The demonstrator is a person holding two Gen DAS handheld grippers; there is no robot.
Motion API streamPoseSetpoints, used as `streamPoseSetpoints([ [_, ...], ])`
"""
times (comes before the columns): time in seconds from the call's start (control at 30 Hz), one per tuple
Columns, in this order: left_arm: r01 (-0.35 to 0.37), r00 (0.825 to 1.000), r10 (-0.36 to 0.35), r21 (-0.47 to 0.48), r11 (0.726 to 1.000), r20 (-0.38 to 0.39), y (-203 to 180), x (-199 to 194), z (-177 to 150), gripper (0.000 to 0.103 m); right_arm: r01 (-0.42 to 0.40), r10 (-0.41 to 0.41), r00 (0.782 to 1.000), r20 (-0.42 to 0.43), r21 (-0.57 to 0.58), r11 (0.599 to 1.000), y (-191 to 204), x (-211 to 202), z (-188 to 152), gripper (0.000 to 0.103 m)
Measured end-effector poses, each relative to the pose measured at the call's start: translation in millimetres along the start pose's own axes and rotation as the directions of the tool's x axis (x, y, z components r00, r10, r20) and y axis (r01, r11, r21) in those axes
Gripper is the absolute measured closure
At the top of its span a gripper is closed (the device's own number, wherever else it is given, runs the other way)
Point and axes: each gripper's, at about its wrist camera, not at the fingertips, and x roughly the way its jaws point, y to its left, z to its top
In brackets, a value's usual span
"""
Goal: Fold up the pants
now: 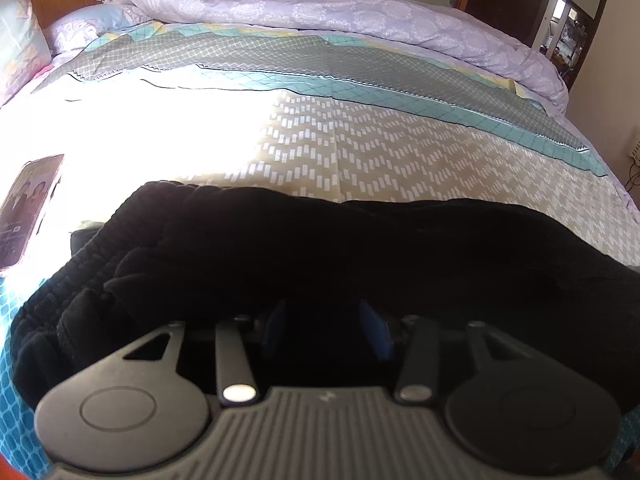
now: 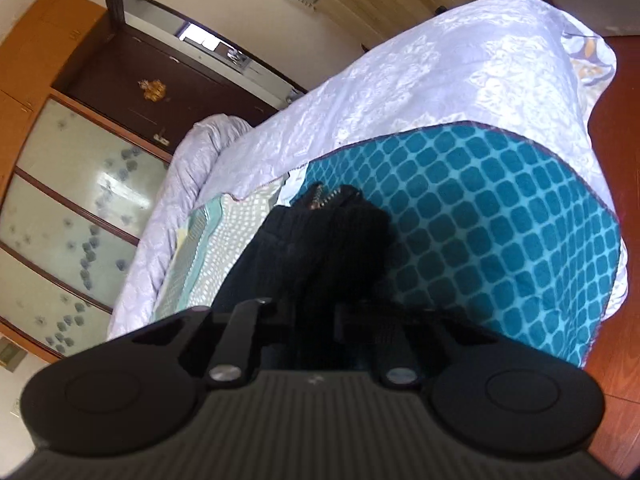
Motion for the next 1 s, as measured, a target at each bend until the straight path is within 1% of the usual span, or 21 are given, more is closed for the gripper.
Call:
streamPoseSetpoints([
  [0.07,0.041,0.999,-0.040,-0.022,0.999,0.025,3.1,-10.5,0.3,0.063,-0.042,0.042,0.999,0.012,-0.056,0.998,19.9,-9.6,1.4,0.087],
  [0.17,0.094,0.993,-0.090,-0.053,0.994,0.074,5.7,-29.5,0.9,0.063,-0.117,0.121,0.993,0.005,-0.226,0.967,69.0,-30.4,-5.6,0.087],
  [0.2,0.112,0.990,-0.106,-0.060,0.992,0.095,5.6,-36.6,1.3,0.063,-0.141,0.144,0.989,-0.012,-0.295,0.945,87.8,-37.0,-12.0,0.087],
  [0.27,0.138,0.982,-0.128,-0.062,0.989,0.135,6.0,-48.6,1.0,0.063,-0.194,0.182,0.981,-0.071,-0.453,0.870,125.0,-48.5,-34.3,0.087],
  [0.33,0.157,0.978,-0.146,-0.061,0.986,0.152,6.3,-56.3,0.4,0.061,-0.241,0.180,0.970,-0.161,-0.604,0.760,156.0,-52.5,-68.9,0.087],
  [0.4,0.173,0.975,-0.162,-0.060,0.983,0.152,8.4,-60.5,-1.4,0.060,-0.267,0.123,0.962,-0.246,-0.734,0.624,174.4,-49.0,-112.7,0.085],
  [0.43,0.173,0.975,-0.163,-0.060,0.983,0.150,9.7,-61.3,-2.3,0.060,-0.273,0.080,0.958,-0.277,-0.780,0.563,179.7,-43.3,-134.7,0.081],
  [0.47,0.172,0.976,-0.161,-0.062,0.983,0.148,12.2,-62.2,-3.8,0.059,-0.275,0.010,0.950,-0.311,-0.824,0.495,182.6,-32.5,-162.8,0.077],
  [0.5,0.171,0.976,-0.159,-0.069,0.983,0.147,16.3,-64.3,-5.6,0.059,-0.273,-0.070,0.940,-0.333,-0.862,0.428,181.6,-21.2,-188.8,0.060],
  [0.53,0.172,0.976,-0.159,-0.078,0.982,0.148,21.5,-67.0,-7.0,0.059,-0.261,-0.137,0.935,-0.327,-0.896,0.360,178.4,-13.6,-209.9,0.051],
  [0.57,0.175,0.975,-0.160,-0.087,0.981,0.153,27.4,-70.9,-8.9,0.059,-0.231,-0.188,0.940,-0.285,-0.936,0.266,175.3,-9.0,-232.0,0.051],
  [0.6,0.177,0.974,-0.161,-0.093,0.980,0.159,33.2,-75.2,-10.5,0.059,-0.190,-0.186,0.957,-0.223,-0.965,0.183,173.4,-14.1,-246.6,0.050],
  [0.63,0.178,0.973,-0.160,-0.097,0.979,0.166,40.6,-80.6,-13.8,0.058,-0.163,-0.169,0.968,-0.183,-0.978,0.127,174.4,-24.2,-254.0,0.047],
  [0.67,0.175,0.973,-0.156,-0.102,0.979,0.169,47.2,-84.2,-15.8,0.055,-0.176,-0.162,0.968,-0.192,-0.978,0.111,176.0,-32.7,-255.3,0.044],
  [0.7,0.173,0.973,-0.153,-0.110,0.979,0.170,54.6,-87.6,-18.6,0.055,-0.202,-0.149,0.964,-0.219,-0.972,0.123,177.9,-42.5,-252.1,0.034],
  [0.73,0.171,0.974,-0.150,-0.118,0.978,0.170,61.3,-90.2,-21.5,0.054,-0.228,-0.124,0.961,-0.247,-0.962,0.148,181.3,-53.4,-247.3,0.031],
  [0.77,0.164,0.975,-0.142,-0.128,0.978,0.169,67.1,-92.0,-24.2,0.054,-0.254,-0.096,0.958,-0.272,-0.953,0.163,185.2,-63.2,-244.7,0.031],
  [0.83,0.141,0.979,-0.113,-0.155,0.978,0.171,77.0,-93.6,-29.7,0.054,-0.284,-0.053,0.953,-0.297,-0.944,0.169,190.8,-76.1,-238.1,0.034],
  [0.87,0.131,0.979,-0.101,-0.174,0.976,0.175,82.0,-94.2,-31.4,0.054,-0.286,-0.031,0.955,-0.296,-0.941,0.181,195.1,-80.5,-234.5,0.037],
  [0.9,0.125,0.980,-0.090,-0.199,0.972,0.179,87.2,-95.1,-33.1,0.054,-0.288,-0.014,0.955,-0.298,-0.935,0.208,199.8,-81.1,-230.1,0.049],
  [1.0,0.125,0.979,-0.078,-0.256,0.958,0.188,100.1,-95.8,-33.5,0.054,-0.296,-0.015,0.947,-0.321,-0.891,0.343,202.7,-62.7,-216.7,0.074],
])
